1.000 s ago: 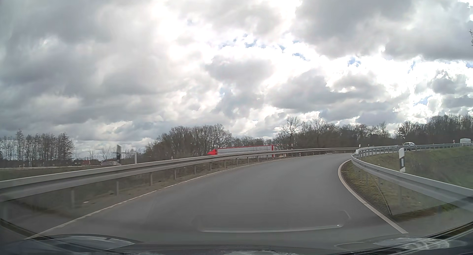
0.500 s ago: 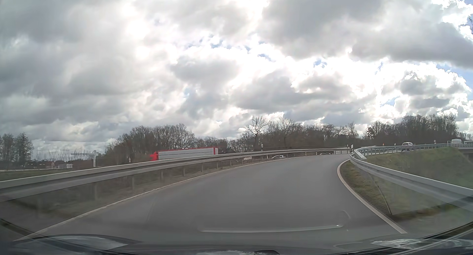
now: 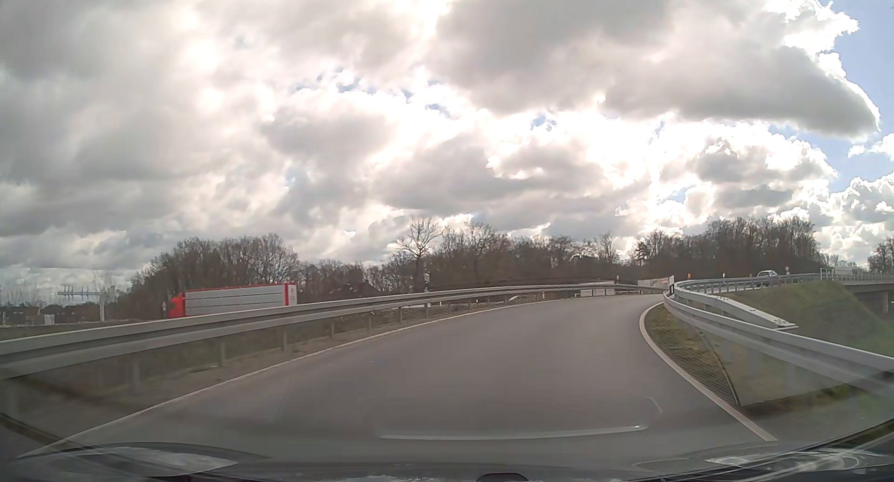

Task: Follow the waypoints while adhering to traffic rules and regulations

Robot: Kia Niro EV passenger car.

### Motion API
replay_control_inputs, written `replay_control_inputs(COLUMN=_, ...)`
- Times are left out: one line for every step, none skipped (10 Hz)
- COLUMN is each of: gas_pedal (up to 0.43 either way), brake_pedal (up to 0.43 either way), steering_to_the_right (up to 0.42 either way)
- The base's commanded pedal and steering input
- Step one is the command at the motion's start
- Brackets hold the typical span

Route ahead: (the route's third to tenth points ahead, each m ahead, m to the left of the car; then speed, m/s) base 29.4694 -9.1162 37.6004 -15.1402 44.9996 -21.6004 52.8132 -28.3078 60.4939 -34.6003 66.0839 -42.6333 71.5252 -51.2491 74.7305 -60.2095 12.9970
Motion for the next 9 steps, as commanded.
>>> replay_control_inputs(gas_pedal=0.189, brake_pedal=0.000, steering_to_the_right=0.091)
replay_control_inputs(gas_pedal=0.197, brake_pedal=0.000, steering_to_the_right=0.092)
replay_control_inputs(gas_pedal=0.268, brake_pedal=0.000, steering_to_the_right=0.093)
replay_control_inputs(gas_pedal=0.287, brake_pedal=0.000, steering_to_the_right=0.092)
replay_control_inputs(gas_pedal=0.287, brake_pedal=0.000, steering_to_the_right=0.092)
replay_control_inputs(gas_pedal=0.287, brake_pedal=0.000, steering_to_the_right=0.091)
replay_control_inputs(gas_pedal=0.287, brake_pedal=0.000, steering_to_the_right=0.089)
replay_control_inputs(gas_pedal=0.280, brake_pedal=0.000, steering_to_the_right=0.087)
replay_control_inputs(gas_pedal=0.248, brake_pedal=0.000, steering_to_the_right=0.087)
